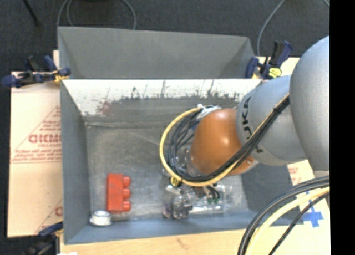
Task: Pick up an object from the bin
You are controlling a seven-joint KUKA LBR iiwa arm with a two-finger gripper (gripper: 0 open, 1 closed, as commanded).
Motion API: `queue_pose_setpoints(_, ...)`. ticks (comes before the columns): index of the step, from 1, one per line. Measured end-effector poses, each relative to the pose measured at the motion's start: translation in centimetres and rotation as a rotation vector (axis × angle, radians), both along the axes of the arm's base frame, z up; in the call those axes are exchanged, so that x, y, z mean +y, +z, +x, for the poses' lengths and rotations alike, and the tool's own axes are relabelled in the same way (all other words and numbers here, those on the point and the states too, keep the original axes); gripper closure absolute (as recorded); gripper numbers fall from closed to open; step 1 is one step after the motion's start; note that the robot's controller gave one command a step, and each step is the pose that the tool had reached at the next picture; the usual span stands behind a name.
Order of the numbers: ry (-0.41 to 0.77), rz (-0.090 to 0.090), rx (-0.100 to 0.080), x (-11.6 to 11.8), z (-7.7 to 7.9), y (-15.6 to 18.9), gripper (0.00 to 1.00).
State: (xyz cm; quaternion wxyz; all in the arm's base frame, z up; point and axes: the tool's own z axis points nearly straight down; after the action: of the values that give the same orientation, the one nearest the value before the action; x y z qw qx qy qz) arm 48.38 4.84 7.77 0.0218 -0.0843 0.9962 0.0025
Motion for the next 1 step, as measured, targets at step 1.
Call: queue_pose_setpoints(1, 0.000, 0.000, 0.000, 0.02, -0.01, 0.00, 0.00)
